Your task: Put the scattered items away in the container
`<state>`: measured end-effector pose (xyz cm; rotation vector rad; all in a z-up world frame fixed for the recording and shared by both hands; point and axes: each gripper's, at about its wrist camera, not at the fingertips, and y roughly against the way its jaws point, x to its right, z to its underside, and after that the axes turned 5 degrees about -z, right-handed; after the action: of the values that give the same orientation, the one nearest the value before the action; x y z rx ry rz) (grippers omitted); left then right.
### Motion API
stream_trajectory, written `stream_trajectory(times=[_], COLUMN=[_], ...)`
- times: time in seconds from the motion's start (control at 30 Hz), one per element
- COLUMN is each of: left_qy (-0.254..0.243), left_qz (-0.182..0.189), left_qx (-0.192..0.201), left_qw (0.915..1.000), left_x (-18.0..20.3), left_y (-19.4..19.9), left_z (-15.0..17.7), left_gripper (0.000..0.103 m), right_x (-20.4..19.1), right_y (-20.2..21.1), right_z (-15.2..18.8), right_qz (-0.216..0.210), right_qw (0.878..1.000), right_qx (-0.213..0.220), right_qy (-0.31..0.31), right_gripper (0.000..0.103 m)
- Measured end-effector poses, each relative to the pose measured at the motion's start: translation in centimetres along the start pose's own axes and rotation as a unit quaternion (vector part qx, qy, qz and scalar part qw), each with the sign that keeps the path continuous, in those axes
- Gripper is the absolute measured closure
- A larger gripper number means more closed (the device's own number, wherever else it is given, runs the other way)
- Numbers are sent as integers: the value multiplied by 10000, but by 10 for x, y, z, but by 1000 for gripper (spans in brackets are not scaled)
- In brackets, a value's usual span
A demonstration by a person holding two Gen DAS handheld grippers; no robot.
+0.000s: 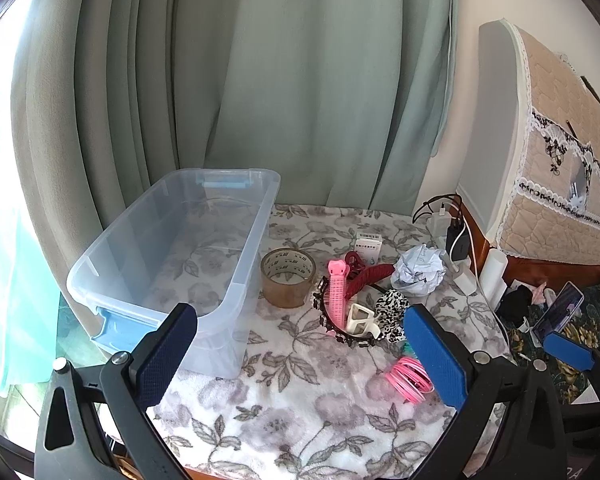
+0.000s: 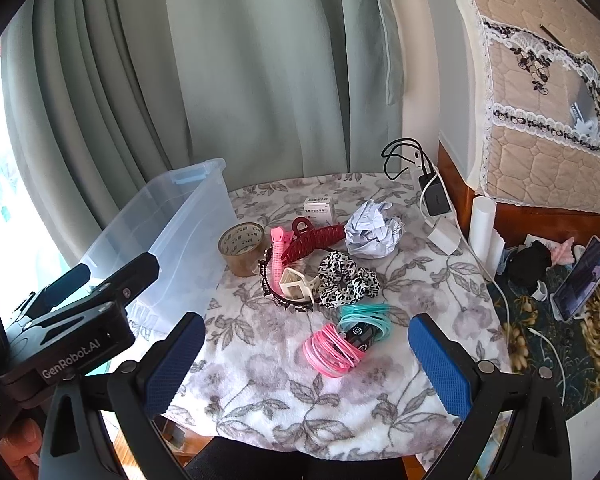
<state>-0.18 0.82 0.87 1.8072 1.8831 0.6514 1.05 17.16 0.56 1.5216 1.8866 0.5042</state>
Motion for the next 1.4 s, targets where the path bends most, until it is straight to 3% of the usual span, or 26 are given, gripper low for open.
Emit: stream_trajectory(times=[0.23, 0.43, 0.57, 1.07, 1.2, 1.4], left_qy=[-417, -689, -840, -586, -362, -453], left_qz=[37, 514, 642, 271, 618, 1141], left_qx=[-348, -892, -1371, -1879, -2122, -2426], left_qw=[9985, 9923, 9849, 9801, 9746, 9623], left_x=[25, 64, 84, 58, 57, 78], left_y=[-15, -43, -70, -146, -155, -154], left_z=[10, 32, 47, 50, 53, 67], left_gripper=[0, 1, 1, 1, 1, 1], right_x=[44, 89, 105, 115, 119, 139], right_y=[-7, -24, -38, -111, -117, -114], right_z=[-1, 8, 15, 35, 35, 30], right_qz=[315, 643, 554, 171, 187, 319], right_qw=[9989, 9947, 9927, 9853, 9851, 9846], right_qx=[-33, -327, -524, -1422, -1443, -1347], right_qy=[-340, -738, -934, -927, -919, -1066], right_gripper=[0, 0, 1, 33, 35, 35])
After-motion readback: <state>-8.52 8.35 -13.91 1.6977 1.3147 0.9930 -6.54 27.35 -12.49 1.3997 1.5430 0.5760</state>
